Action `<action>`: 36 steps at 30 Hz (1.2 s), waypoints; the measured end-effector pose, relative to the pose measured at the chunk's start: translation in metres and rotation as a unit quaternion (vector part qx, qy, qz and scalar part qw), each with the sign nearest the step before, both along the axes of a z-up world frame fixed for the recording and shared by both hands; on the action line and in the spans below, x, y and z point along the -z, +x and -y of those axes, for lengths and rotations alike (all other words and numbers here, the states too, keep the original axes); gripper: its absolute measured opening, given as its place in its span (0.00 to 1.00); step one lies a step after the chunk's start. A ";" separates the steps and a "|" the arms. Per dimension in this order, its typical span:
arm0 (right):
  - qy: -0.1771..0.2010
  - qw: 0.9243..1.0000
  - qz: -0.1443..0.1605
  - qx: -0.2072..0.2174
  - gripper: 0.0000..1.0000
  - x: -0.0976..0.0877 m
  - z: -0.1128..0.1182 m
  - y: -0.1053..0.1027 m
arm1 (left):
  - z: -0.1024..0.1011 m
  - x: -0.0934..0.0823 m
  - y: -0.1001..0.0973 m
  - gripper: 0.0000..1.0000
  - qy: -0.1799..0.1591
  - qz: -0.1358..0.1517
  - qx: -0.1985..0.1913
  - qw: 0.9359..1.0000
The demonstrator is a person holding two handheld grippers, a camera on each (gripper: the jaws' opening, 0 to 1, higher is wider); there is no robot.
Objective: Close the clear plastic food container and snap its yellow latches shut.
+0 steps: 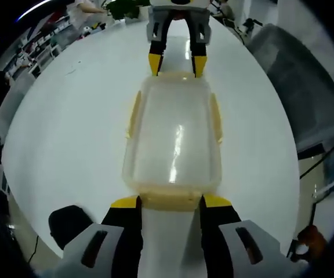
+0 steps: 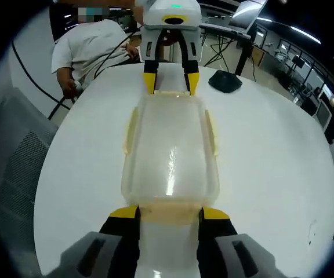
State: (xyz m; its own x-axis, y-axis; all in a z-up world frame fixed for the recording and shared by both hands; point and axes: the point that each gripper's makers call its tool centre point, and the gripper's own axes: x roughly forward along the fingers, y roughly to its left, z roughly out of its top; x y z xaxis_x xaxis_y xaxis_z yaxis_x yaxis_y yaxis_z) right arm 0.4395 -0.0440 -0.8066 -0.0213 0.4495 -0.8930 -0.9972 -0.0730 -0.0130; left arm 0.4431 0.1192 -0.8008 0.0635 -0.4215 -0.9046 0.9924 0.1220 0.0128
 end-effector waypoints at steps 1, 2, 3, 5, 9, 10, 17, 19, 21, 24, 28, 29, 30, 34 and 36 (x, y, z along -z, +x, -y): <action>-0.001 1.000 0.000 0.001 0.36 0.000 0.000 0.000 | 0.000 0.000 -0.001 0.36 0.001 0.001 0.003 1.000; -0.002 1.000 0.001 0.001 0.36 0.000 0.000 0.000 | 0.000 0.000 -0.001 0.36 0.002 0.001 0.001 1.000; -0.003 1.000 0.001 0.000 0.36 -0.001 0.001 0.000 | 0.000 0.000 -0.001 0.36 0.003 0.001 0.002 1.000; -0.002 1.000 -0.001 0.000 0.36 -0.001 0.001 0.000 | 0.000 0.001 0.000 0.36 0.007 0.000 0.000 1.000; -0.007 1.000 -0.002 -0.003 0.36 -0.002 0.001 0.000 | 0.000 0.000 0.000 0.35 0.010 -0.001 0.000 1.000; -0.007 1.000 -0.002 -0.003 0.36 -0.002 0.001 0.000 | 0.000 0.001 0.000 0.35 0.012 0.000 0.001 1.000; -0.016 1.000 -0.007 -0.010 0.36 -0.002 0.001 0.001 | 0.002 0.001 -0.001 0.37 0.022 0.000 0.010 1.000; -0.022 1.000 -0.013 -0.014 0.36 -0.003 0.001 0.002 | 0.003 0.001 0.000 0.37 0.031 -0.002 0.009 0.999; -0.033 0.999 -0.017 -0.013 0.36 -0.002 0.000 0.002 | 0.004 0.002 0.000 0.37 0.038 -0.003 0.013 0.999; -0.048 0.998 -0.021 -0.018 0.36 -0.002 0.000 0.003 | 0.003 0.002 0.000 0.37 0.039 -0.002 0.028 0.999; -0.056 0.998 -0.018 -0.024 0.37 -0.001 0.002 0.003 | 0.004 0.002 -0.001 0.37 0.041 -0.002 0.030 0.999; -0.056 0.998 -0.015 -0.024 0.37 -0.001 0.002 0.003 | 0.004 0.002 -0.001 0.37 0.040 -0.002 0.030 0.999; -0.056 0.998 -0.015 -0.024 0.37 -0.001 0.002 0.003 | 0.004 0.002 -0.001 0.38 0.038 -0.001 0.030 0.999; -0.061 0.998 -0.009 -0.023 0.36 -0.001 0.003 0.003 | 0.004 0.002 -0.001 0.38 0.043 -0.001 0.031 0.999; -0.064 0.998 -0.003 -0.025 0.35 0.000 0.003 0.003 | 0.005 0.002 -0.001 0.38 0.049 -0.002 0.027 0.998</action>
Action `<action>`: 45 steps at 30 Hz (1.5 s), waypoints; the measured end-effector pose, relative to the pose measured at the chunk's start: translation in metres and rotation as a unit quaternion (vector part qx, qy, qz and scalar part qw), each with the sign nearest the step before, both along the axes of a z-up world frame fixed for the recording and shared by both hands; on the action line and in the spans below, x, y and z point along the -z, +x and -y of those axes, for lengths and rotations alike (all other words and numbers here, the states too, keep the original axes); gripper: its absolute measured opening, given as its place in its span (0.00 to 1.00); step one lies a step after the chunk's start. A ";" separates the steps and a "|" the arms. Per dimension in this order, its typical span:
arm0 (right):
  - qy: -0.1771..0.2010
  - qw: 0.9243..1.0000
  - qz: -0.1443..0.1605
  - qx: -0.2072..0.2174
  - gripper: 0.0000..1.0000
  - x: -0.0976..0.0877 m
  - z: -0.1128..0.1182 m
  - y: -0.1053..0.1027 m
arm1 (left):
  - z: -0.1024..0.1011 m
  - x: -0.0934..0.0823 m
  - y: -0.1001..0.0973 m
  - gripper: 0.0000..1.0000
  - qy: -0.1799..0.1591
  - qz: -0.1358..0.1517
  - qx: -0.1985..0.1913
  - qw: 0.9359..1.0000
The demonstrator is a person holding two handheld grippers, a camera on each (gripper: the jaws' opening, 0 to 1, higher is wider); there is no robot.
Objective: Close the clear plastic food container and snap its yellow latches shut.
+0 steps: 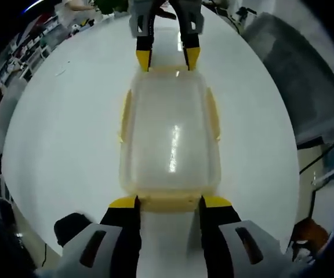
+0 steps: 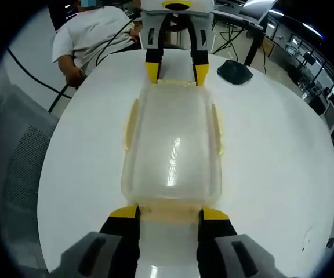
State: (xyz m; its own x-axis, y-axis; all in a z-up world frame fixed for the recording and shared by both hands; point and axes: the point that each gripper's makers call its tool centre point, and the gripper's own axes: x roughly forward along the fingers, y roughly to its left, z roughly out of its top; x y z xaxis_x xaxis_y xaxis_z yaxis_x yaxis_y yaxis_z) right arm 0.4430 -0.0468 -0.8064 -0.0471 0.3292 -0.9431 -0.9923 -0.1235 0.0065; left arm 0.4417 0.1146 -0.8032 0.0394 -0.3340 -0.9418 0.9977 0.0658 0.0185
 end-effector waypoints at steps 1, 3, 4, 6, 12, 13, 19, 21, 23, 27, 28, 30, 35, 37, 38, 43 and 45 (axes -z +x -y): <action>-0.001 1.000 -0.001 0.007 0.35 0.000 0.000 0.000 | 0.000 0.000 0.000 0.38 0.002 0.000 -0.001 1.000; -0.001 1.000 0.000 0.013 0.34 0.000 0.000 0.001 | 0.000 0.000 0.000 0.37 0.000 0.000 0.000 1.000; 0.001 1.000 0.000 0.014 0.34 0.000 0.000 0.001 | -0.001 0.000 0.000 0.37 -0.002 0.000 -0.003 1.000; 0.005 1.000 0.002 0.016 0.34 0.000 0.000 0.001 | 0.000 -0.001 0.001 0.36 -0.004 0.000 -0.004 1.000; 0.009 1.000 0.003 0.019 0.33 0.000 -0.001 -0.001 | -0.003 -0.002 -0.001 0.35 -0.005 0.002 -0.021 1.000; 0.010 1.000 -0.003 0.024 0.33 -0.002 -0.002 -0.004 | -0.003 -0.002 -0.003 0.34 -0.002 0.003 -0.017 1.000; 0.019 1.000 0.006 0.019 0.33 -0.012 0.003 -0.004 | 0.000 -0.012 -0.009 0.34 -0.004 -0.004 -0.028 1.000; 0.020 0.999 0.004 0.025 0.33 -0.014 0.004 -0.004 | 0.002 -0.017 -0.006 0.34 -0.006 0.001 -0.030 1.000; 0.022 0.999 0.002 0.027 0.33 -0.016 0.005 -0.004 | 0.003 -0.019 -0.006 0.34 -0.001 0.004 -0.028 1.000; 0.023 0.999 0.001 0.027 0.33 -0.023 0.008 -0.006 | 0.006 -0.024 -0.009 0.34 -0.005 0.000 -0.034 0.999; 0.024 0.999 0.007 0.020 0.33 -0.025 0.008 -0.006 | 0.006 -0.025 -0.009 0.35 -0.005 0.000 -0.036 0.999; 0.029 0.999 0.003 0.023 0.33 -0.031 0.008 -0.007 | 0.006 -0.029 -0.010 0.35 -0.006 0.002 -0.035 0.999; 0.036 0.999 0.006 0.024 0.33 -0.041 0.011 -0.006 | 0.010 -0.041 -0.010 0.35 -0.011 0.004 -0.036 0.999; 0.039 0.999 0.013 0.025 0.33 -0.045 0.011 -0.005 | 0.011 -0.045 -0.008 0.35 -0.007 0.008 -0.034 0.999; 0.040 0.999 0.012 0.028 0.33 -0.049 0.012 -0.005 | 0.012 -0.046 -0.007 0.35 -0.007 0.008 -0.034 0.999; 0.046 0.998 0.015 0.028 0.33 -0.060 0.018 -0.007 | 0.017 -0.053 -0.008 0.35 -0.005 0.010 -0.032 0.999; 0.045 0.998 0.015 0.029 0.33 -0.062 0.022 -0.006 | 0.022 -0.056 -0.009 0.35 -0.006 0.010 -0.030 0.999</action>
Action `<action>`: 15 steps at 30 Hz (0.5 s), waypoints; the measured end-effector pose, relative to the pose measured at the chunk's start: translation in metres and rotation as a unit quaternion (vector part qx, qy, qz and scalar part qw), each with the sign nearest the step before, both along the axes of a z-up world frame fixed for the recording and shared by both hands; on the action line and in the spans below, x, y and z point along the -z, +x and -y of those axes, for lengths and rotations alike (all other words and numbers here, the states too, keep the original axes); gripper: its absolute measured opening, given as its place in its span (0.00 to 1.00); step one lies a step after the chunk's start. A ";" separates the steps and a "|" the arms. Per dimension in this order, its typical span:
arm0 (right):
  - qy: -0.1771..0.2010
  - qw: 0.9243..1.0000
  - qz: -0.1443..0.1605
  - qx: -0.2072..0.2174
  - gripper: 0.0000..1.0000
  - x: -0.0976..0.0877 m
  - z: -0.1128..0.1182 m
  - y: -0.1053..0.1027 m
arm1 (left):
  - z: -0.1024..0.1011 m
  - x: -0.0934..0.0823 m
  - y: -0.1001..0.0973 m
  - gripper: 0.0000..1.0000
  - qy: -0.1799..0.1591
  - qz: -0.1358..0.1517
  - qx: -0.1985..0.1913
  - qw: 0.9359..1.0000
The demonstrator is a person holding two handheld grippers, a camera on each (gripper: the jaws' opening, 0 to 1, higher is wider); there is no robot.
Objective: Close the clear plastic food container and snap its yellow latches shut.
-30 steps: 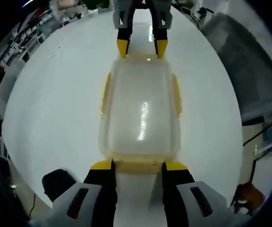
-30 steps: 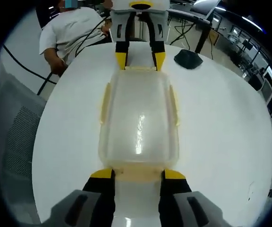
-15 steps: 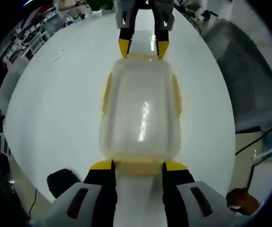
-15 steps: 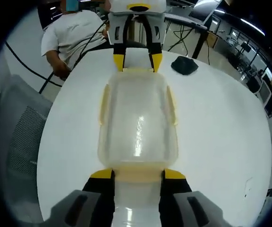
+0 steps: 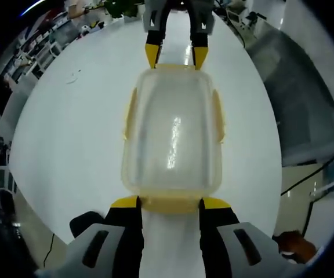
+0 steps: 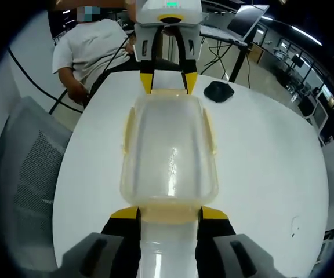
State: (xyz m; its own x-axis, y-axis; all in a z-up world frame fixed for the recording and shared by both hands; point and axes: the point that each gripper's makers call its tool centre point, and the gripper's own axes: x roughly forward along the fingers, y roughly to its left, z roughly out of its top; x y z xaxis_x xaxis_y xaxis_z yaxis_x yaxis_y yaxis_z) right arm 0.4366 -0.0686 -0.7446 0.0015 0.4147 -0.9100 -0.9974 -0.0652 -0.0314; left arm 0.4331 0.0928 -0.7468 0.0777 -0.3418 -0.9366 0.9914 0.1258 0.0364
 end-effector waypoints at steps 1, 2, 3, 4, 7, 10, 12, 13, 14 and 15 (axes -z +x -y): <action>0.000 1.000 0.001 0.000 0.33 -0.001 0.002 0.000 | 0.002 -0.001 0.000 0.35 0.000 0.001 0.000 1.000; 0.000 1.000 0.000 0.003 0.33 -0.003 0.004 0.000 | 0.004 -0.003 0.001 0.35 0.000 0.003 0.001 1.000; 0.001 1.000 -0.002 0.006 0.33 -0.004 0.006 0.000 | 0.006 -0.003 0.002 0.35 0.000 0.002 0.002 1.000; 0.003 1.000 0.004 0.004 0.33 -0.007 0.008 0.000 | 0.007 -0.004 0.002 0.34 0.001 0.003 0.001 1.000; 0.005 1.000 0.004 0.003 0.33 -0.012 0.013 -0.001 | 0.011 -0.006 0.001 0.34 -0.004 0.004 0.000 1.000; 0.007 1.000 0.006 0.003 0.33 -0.016 0.017 -0.001 | 0.017 -0.011 0.001 0.34 -0.005 0.005 0.001 1.000; 0.007 1.000 0.006 0.007 0.33 -0.018 0.022 -0.001 | 0.022 -0.015 0.002 0.34 -0.006 0.010 0.004 1.000; 0.005 1.000 0.008 0.008 0.33 -0.018 0.025 -0.001 | 0.025 -0.017 0.003 0.34 -0.008 0.010 0.004 1.000; 0.005 1.000 0.007 0.009 0.33 -0.019 0.027 -0.001 | 0.027 -0.017 0.002 0.34 -0.008 0.011 0.004 1.000; 0.007 1.000 0.006 0.010 0.33 -0.020 0.030 -0.002 | 0.029 -0.018 0.002 0.34 -0.007 0.012 0.006 1.000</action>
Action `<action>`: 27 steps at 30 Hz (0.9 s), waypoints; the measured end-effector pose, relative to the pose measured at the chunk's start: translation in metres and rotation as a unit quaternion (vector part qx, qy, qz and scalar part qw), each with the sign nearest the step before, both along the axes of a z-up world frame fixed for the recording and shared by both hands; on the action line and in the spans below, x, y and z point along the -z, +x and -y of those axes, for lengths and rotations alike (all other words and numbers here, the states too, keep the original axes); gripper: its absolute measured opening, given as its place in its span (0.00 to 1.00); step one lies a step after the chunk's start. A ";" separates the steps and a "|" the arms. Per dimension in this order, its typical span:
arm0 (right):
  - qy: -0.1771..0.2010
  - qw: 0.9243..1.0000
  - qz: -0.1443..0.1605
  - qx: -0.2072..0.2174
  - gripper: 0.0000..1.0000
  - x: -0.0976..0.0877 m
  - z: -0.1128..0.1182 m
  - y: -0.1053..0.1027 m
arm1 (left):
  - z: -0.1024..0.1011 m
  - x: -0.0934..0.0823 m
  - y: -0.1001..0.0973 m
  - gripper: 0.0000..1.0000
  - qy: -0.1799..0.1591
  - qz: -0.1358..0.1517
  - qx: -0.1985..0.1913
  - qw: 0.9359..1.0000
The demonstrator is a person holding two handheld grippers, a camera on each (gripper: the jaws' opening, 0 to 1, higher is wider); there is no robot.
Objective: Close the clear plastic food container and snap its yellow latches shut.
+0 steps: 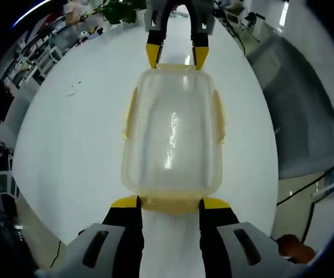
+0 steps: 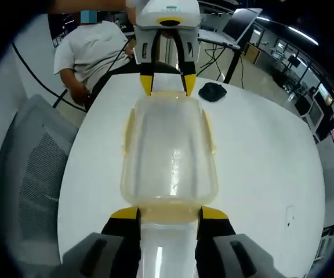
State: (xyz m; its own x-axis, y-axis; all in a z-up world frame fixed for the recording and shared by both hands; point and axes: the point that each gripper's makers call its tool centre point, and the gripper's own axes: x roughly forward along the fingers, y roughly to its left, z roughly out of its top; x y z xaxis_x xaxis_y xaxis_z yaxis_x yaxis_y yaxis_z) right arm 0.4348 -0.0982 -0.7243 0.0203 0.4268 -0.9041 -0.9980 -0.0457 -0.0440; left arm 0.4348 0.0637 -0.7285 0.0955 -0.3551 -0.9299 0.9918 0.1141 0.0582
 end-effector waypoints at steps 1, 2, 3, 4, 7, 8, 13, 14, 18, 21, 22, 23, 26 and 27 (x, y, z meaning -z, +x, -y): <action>0.001 1.000 -0.001 0.000 0.33 -0.001 0.001 -0.001 | 0.001 0.000 0.000 0.34 0.000 0.000 0.001 1.000; 0.001 1.000 0.000 0.000 0.33 -0.002 0.003 -0.001 | 0.003 0.000 0.000 0.34 0.000 0.002 0.001 1.000; 0.001 1.000 0.002 0.000 0.33 -0.004 0.005 -0.002 | 0.004 -0.001 0.000 0.34 -0.002 0.003 0.001 1.000; 0.001 1.000 0.002 0.000 0.33 -0.005 0.007 -0.003 | 0.006 -0.002 -0.002 0.34 -0.003 0.002 0.000 1.000; -0.001 1.000 0.004 -0.002 0.33 -0.006 0.014 -0.004 | 0.014 -0.002 -0.004 0.34 -0.007 0.000 -0.001 1.000; -0.002 1.000 0.004 -0.002 0.33 -0.006 0.016 -0.005 | 0.016 -0.003 -0.005 0.34 -0.007 0.000 0.000 1.000; -0.001 1.000 0.005 0.002 0.34 -0.009 0.030 -0.006 | 0.029 -0.008 -0.005 0.34 -0.007 0.003 0.004 1.000; 0.000 1.000 0.005 0.003 0.34 -0.010 0.032 -0.007 | 0.031 -0.009 -0.005 0.34 -0.007 0.003 0.005 1.000; 0.000 1.000 0.006 0.005 0.34 -0.013 0.041 -0.007 | 0.041 -0.013 -0.005 0.34 -0.008 0.008 0.008 1.000; -0.001 1.000 0.007 0.004 0.34 -0.015 0.048 -0.008 | 0.048 -0.015 -0.006 0.34 -0.012 0.011 0.010 1.000; -0.001 1.000 0.007 0.004 0.34 -0.016 0.050 -0.008 | 0.051 -0.016 -0.007 0.34 -0.012 0.013 0.011 1.000; 0.000 1.000 0.008 0.004 0.34 -0.017 0.052 -0.009 | 0.052 -0.017 -0.007 0.35 -0.013 0.013 0.011 1.000; 0.001 1.000 0.008 0.005 0.34 -0.017 0.058 -0.011 | 0.058 -0.018 -0.008 0.35 -0.014 0.014 0.012 1.000; 0.000 1.000 0.006 0.008 0.34 -0.017 0.060 -0.011 | 0.060 -0.018 -0.008 0.35 -0.014 0.015 0.013 1.000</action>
